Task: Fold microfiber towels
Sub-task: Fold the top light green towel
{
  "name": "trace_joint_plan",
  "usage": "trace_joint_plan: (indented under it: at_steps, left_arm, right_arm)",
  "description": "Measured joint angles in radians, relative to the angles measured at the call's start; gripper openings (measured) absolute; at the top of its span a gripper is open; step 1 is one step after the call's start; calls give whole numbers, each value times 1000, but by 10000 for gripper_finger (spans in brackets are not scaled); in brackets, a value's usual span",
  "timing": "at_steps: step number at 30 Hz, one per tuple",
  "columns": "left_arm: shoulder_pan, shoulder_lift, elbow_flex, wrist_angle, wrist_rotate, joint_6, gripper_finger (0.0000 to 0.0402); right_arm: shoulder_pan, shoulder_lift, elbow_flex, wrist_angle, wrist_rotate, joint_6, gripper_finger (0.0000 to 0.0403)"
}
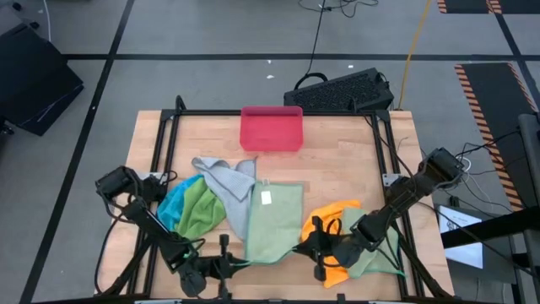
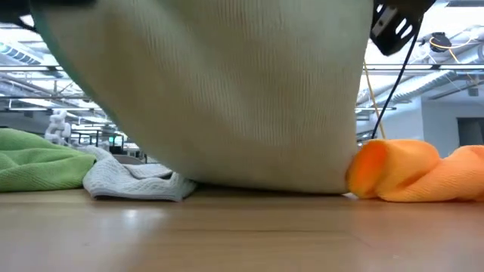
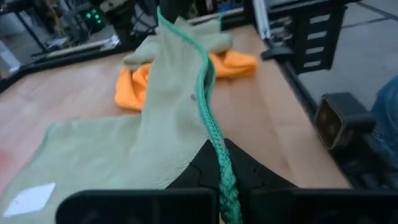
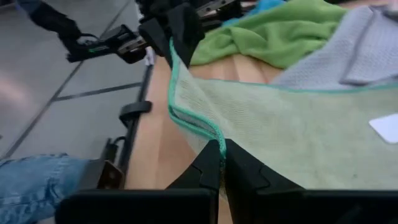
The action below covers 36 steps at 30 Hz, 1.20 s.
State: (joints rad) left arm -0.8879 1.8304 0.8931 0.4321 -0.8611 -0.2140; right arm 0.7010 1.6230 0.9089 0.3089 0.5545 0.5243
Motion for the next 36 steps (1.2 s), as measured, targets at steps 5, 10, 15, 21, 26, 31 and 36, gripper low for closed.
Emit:
trace_joint_plan:
  at_steps: [5, 10, 15, 21, 26, 31, 36]
  left_arm:
    - [21, -32, 13, -19, 7, 52, 4]
    - [73, -53, 14, -102, 8, 49, 4]
    - [132, -53, 14, -179, 17, 2, 5]
    - [144, -53, 14, -199, 8, 14, 4]
    - [152, -53, 14, -257, -73, 31, 8]
    - [202, -53, 14, -383, -103, 8, 9]
    - [241, -69, 14, -460, -37, -43, 7]
  right_arm:
    - [9, 0, 0, 4, 0, -14, 4]
    - [-11, 0, 0, -28, 19, -44, 4]
    - [-47, 0, 0, -80, 70, -53, 4]
    - [-79, 0, 0, -140, 77, -39, 4]
    - [-106, 0, 0, -184, 77, -43, 4]
    - [-136, 0, 0, -224, 76, -25, 4]
    - [-138, -23, 0, -207, -38, 37, 4]
